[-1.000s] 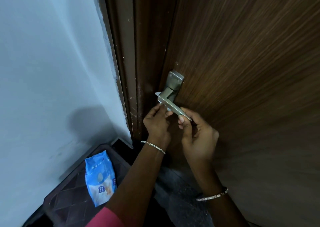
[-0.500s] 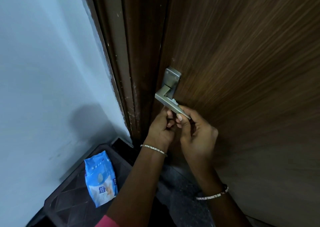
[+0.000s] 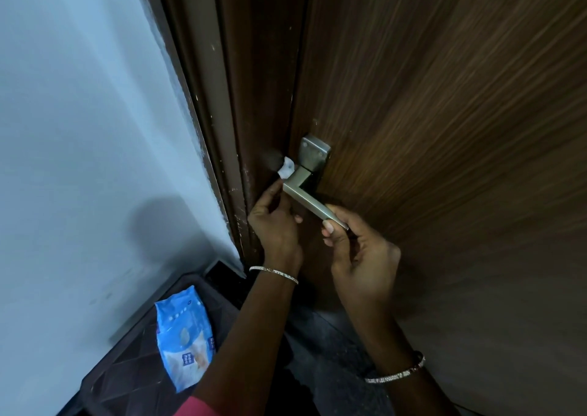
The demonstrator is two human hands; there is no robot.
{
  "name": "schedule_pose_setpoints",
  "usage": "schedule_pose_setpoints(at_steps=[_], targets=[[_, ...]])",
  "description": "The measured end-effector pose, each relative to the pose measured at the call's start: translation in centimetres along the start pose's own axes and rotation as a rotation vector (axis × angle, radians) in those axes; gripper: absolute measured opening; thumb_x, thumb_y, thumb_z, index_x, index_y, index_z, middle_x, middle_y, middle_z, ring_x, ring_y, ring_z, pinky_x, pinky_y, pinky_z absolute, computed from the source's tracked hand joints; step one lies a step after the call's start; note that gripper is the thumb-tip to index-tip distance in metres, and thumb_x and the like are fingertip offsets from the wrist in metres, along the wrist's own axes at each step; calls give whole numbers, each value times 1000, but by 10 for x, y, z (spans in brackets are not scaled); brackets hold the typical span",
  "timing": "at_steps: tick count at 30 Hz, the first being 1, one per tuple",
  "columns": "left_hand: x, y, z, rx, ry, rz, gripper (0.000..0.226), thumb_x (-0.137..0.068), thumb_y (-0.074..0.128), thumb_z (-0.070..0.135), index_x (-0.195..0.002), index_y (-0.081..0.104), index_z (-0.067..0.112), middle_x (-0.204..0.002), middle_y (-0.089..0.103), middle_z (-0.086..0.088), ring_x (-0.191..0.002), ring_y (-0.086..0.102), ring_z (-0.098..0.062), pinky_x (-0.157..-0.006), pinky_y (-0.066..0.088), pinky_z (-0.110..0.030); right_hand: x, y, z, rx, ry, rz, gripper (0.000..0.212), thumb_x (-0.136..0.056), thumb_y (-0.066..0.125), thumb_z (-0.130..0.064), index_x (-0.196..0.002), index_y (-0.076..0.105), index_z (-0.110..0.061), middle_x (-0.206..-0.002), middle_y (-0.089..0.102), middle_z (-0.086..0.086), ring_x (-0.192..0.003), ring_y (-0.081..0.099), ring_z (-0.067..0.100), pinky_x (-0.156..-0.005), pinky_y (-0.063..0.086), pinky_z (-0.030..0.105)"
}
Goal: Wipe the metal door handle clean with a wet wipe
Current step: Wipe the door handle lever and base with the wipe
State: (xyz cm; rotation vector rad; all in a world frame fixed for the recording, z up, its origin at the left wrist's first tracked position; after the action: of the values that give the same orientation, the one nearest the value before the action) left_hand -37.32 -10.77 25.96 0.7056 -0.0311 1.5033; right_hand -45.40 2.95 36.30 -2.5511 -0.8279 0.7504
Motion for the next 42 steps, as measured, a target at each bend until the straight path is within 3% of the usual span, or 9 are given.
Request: schedule_pose_setpoints(at_steps=[4,8,11,13,19,25,31,35,42], targets=[[8,-3,39,-454,483,4,27,-92,61,5,-109,75,22,-89,79,-2,-65,72,-24,-70,61,-42,0,-1,0,11,10,28,24,-95,64,-17,-116,74,-13,-98,78,-3,-82,74,4,-69,63,29],[10,3,60,-595,633,-177,34,-97,52,7,-117,72,28,-85,77,7,-48,66,-9,-56,58,-27,0,-1,1,1,21,32,22,-95,65,-14,-115,74,-14,-94,77,-5,-80,73,0,-67,62,23],[15,6,73,-626,612,-275,36,-94,50,12,-123,69,22,-116,74,5,-103,71,-13,-95,56,-40,1,-1,1,-6,24,31,21,-95,66,-13,-115,74,-17,-92,76,-8,-77,73,-2,-66,60,18],[19,13,82,-519,522,-347,39,-91,46,12,-122,69,17,-126,70,-3,-118,64,-24,-107,45,-50,1,-1,2,-2,25,31,21,-96,65,-15,-114,74,-18,-91,77,-7,-76,72,-2,-65,59,16],[49,38,133,-562,810,-350,42,-95,41,32,-120,72,18,-110,73,9,-98,69,-5,-82,54,-27,1,-1,1,-2,42,32,21,-96,65,-17,-114,75,-15,-92,78,-4,-78,73,-2,-67,58,14],[57,40,131,-879,985,-204,38,-94,48,35,-122,70,24,-91,78,3,-71,63,-4,-62,37,-5,1,-1,-1,5,53,-5,22,-97,63,-14,-116,74,-15,-94,78,-3,-80,73,-2,-70,54,7],[45,30,114,-764,796,-158,35,-88,51,26,-113,75,20,-98,78,1,-82,62,-2,-69,46,-13,1,-1,-4,22,40,-10,22,-97,63,-13,-116,74,-13,-94,78,-3,-82,73,0,-72,56,10],[54,43,133,-745,911,-158,30,-89,53,26,-111,73,21,-95,72,14,-80,63,0,-66,46,-13,1,-1,-5,30,23,8,22,-96,64,-11,-115,75,-14,-92,77,-2,-80,73,1,-70,57,12],[73,61,138,-1079,1180,-130,24,-98,55,36,-107,71,21,-105,70,1,-76,68,-18,-52,47,-27,2,0,-2,16,23,29,21,-97,64,-12,-114,74,-17,-88,77,-4,-78,73,0,-69,59,16]])
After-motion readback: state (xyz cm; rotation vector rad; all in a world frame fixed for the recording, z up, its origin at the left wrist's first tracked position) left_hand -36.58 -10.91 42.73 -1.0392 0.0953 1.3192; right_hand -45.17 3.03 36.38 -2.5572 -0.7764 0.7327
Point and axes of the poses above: each hand's wrist, its own x-axis away from the middle knuckle, its own y-axis out of the palm, z = x × y, the point moved 8 cm from there along -x, towards the middle knuckle
